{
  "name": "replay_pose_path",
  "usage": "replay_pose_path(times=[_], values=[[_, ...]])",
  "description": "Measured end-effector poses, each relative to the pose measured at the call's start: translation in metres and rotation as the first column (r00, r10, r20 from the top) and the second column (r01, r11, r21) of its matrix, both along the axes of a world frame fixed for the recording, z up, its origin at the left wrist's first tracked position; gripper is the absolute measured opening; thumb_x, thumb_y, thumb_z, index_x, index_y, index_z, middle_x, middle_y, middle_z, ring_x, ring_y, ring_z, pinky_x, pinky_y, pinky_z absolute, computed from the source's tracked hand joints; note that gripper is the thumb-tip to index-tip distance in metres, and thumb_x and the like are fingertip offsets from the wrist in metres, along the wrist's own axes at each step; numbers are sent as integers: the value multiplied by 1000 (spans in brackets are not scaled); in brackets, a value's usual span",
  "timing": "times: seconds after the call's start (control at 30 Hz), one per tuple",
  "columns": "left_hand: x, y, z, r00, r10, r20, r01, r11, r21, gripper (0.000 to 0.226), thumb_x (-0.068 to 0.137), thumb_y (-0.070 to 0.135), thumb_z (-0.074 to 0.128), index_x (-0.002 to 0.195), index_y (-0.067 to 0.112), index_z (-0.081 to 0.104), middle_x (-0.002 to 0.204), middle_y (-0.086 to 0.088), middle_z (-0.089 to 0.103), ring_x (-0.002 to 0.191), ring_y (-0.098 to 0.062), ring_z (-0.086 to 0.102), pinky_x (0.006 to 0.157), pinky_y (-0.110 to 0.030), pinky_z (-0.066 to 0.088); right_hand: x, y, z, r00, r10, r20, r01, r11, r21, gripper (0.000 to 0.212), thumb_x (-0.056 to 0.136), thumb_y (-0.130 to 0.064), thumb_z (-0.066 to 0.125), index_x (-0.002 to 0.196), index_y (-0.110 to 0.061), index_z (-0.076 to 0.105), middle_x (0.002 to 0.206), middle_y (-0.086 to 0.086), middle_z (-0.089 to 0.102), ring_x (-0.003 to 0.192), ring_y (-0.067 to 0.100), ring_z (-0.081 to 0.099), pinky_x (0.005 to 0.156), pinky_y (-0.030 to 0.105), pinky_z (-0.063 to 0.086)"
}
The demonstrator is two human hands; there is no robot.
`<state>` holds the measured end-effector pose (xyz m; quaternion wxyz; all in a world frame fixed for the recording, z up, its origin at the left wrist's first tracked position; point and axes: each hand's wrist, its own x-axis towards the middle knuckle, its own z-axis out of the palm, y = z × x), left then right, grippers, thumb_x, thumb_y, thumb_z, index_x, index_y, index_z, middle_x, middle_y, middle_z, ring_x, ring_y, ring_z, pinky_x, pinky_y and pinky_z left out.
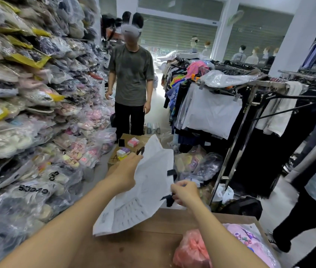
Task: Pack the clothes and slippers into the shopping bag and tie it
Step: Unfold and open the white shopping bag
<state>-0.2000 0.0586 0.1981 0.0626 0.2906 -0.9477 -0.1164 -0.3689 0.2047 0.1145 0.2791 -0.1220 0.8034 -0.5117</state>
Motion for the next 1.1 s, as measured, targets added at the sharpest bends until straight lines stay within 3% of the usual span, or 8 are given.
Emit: replay_pose_path(times=[0.17, 0.37, 0.47, 0.57, 0.63, 0.7, 0.87, 1.1], values=[[9, -23, 19, 972, 235, 9, -220, 925, -310, 60, 85, -2, 53, 139, 8, 31, 132, -8, 40, 100, -32, 60, 58, -36, 38, -10, 23, -16, 975, 3, -221, 86, 916, 392, 16, 72, -22, 65, 80, -8, 68, 79, 13, 69, 75, 29, 66, 65, 28, 51], [-4, -26, 46, 980, 199, 5, -189, 939, -289, 51, 85, -4, 50, 133, 7, 35, 128, -10, 39, 97, -35, 58, 56, -37, 35, 5, 34, 4, 914, 62, -402, 102, 922, 374, 25, 74, -27, 69, 86, -12, 54, 72, 0, 57, 63, 22, 55, 54, 31, 43], [-15, -12, 50, 995, 98, 24, -84, 938, -336, 61, 84, -4, 51, 140, 10, 30, 127, -9, 38, 93, -35, 57, 47, -36, 28, 32, 23, 32, 704, 125, -699, -25, 988, 151, 23, 85, -23, 66, 79, -20, 44, 76, -5, 50, 65, 15, 46, 53, 31, 34], [-18, 4, 51, 999, -6, 46, 24, 920, -392, 74, 85, -5, 49, 150, 12, 18, 134, -7, 35, 100, -35, 55, 52, -38, 32, 51, 5, 46, 362, 379, -852, -318, 909, 269, 7, 93, -22, 61, 96, -16, 59, 100, 0, 58, 94, 20, 53, 70, 29, 41], [-15, 13, 51, 995, -76, 69, 99, 885, -455, 80, 86, -6, 49, 153, 13, 10, 141, -5, 31, 105, -32, 52, 53, -35, 36, 51, -11, 41, 281, 610, -741, -368, 781, 504, 33, 99, -30, 53, 127, -13, 61, 136, 8, 56, 131, 28, 44, 98, 36, 41], [-8, 18, 50, 985, -145, 98, 175, 848, -501, 86, 85, -8, 49, 155, 15, 5, 149, -2, 26, 107, -30, 50, 53, -34, 40, 45, -21, 31, 242, 797, -554, -359, 604, 712, 53, 102, -42, 43, 151, -23, 38, 164, 7, 25, 152, 31, 12, 123, 42, 13], [11, 13, 57, 983, -145, 110, 181, 812, -555, 90, 86, -8, 48, 155, 17, -4, 151, 1, 24, 109, -25, 46, 42, -26, 22, 29, -9, -15, 297, 954, -53, -321, 152, 935, 68, 96, -61, 29, 157, -40, 9, 168, 0, -11, 151, 41, -18, 117, 62, -16], [4, -1, 38, 995, -11, 103, 64, 844, -533, 94, 84, -1, 56, 155, 13, -4, 150, -2, 23, 97, -27, 53, 40, -28, 19, 42, -5, -27, 380, 925, 0, -432, 178, 884, 71, 94, -63, 35, 157, -38, 15, 169, 0, 9, 154, 37, -2, 119, 58, -13]])
